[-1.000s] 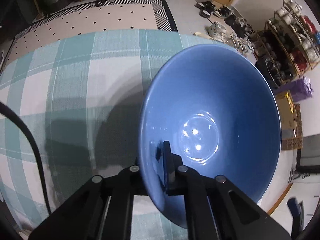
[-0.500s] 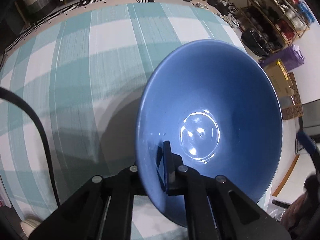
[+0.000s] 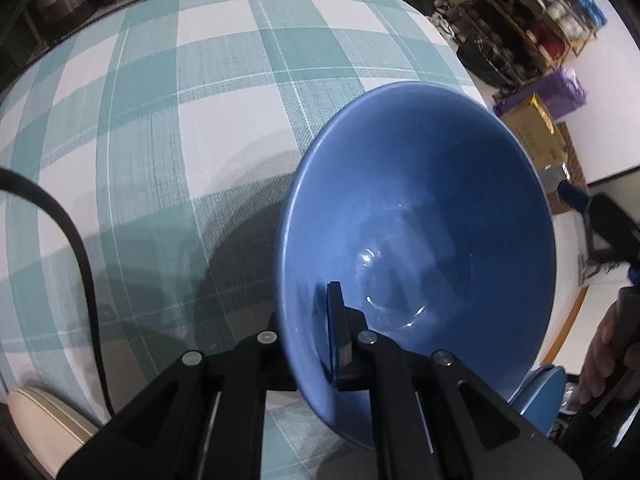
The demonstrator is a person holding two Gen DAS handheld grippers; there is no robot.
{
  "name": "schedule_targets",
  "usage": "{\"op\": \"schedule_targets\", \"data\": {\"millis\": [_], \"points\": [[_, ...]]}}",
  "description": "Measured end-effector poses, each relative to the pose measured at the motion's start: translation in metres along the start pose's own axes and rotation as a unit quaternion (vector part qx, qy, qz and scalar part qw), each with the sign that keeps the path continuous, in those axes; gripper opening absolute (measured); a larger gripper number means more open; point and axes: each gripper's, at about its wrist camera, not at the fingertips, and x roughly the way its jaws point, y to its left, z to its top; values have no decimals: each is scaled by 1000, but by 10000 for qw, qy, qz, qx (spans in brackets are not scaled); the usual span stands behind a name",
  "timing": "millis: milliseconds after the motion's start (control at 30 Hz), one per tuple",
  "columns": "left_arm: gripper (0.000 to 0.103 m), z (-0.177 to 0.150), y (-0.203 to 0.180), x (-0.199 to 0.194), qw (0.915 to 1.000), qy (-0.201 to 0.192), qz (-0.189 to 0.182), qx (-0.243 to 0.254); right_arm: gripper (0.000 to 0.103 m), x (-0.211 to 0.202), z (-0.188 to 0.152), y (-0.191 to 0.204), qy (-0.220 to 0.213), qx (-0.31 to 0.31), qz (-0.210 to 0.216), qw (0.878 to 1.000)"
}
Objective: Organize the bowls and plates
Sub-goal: 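Grasp the bowl rim with the right tool while the left tool holds it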
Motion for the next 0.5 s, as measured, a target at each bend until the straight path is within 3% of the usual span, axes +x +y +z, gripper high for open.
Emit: {"op": "schedule_targets", "data": {"millis": [100,133,167,200,233,333,500], "points": [[9,-1,-1,4,10000,51,45,-6,102,4,-1,-2,131,-12,-43,9999],[14,1,0,7,9998,129,32,-121,102,5,-2,-1,177,-35,-56,9998],[21,1,2,9,9995,189,23,-237,102,6,-2,-1,211,-68,-79,9997],[41,2,3,11,9992,241,23,-327,102,8,-2,0,227,-87,-110,9996],[45,1,2,12,9993,207,4,-302,102,9,-1,0,257,-108,-138,9995],[45,-2,-2,9,9998,81,115,-142,102,18,1,0,411,-170,-182,9988],[45,-4,-1,5,9998,-59,-28,-191,102,35,3,-2,600,-194,-332,9975]]}}
